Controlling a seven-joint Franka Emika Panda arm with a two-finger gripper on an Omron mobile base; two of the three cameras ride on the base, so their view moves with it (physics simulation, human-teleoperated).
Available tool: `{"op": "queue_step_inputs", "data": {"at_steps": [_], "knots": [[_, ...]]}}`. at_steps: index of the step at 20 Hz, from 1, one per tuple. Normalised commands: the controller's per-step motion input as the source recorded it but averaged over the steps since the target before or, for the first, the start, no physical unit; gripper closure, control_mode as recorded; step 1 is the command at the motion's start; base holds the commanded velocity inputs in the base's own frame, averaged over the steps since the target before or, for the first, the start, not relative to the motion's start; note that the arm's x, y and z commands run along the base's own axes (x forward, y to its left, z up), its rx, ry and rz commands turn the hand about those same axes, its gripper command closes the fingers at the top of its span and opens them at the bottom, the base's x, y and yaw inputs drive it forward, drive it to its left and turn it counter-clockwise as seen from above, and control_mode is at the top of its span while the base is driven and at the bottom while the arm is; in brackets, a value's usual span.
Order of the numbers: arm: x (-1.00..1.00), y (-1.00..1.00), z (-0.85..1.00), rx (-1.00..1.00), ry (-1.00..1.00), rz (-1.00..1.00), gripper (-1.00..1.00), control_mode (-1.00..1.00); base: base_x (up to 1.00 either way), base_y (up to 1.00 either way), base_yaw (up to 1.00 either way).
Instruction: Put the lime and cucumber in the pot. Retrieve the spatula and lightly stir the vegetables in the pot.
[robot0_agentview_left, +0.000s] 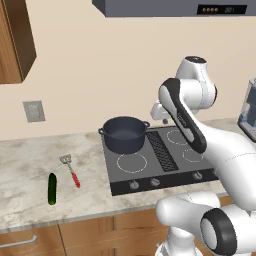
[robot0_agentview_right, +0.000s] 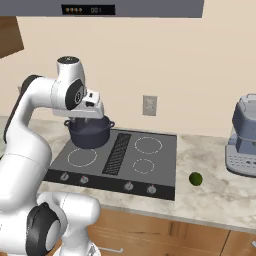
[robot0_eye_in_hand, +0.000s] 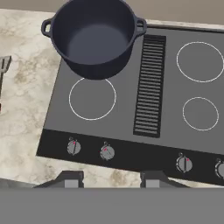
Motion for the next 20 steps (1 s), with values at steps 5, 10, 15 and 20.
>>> {"op": "queue_step_inputs", "data": {"at_steps": [5, 10, 15, 20], "knots": [[-0.1, 0.09, -0.14, 0.0, 0.0, 0.0, -1.0, -1.0, 0.0, 0.0, 0.0], [-0.26, -0.42, -0.19, 0.02, 0.01, -0.07, -1.0, -1.0, 0.0, 0.0, 0.0], [-0.32, -1.0, -0.02, 0.16, 0.01, -0.29, -1.0, -1.0, 0.0, 0.0, 0.0], [-0.12, -1.0, -0.01, 0.12, 0.11, -0.4, -1.0, -1.0, 0.0, 0.0, 0.0]]}}
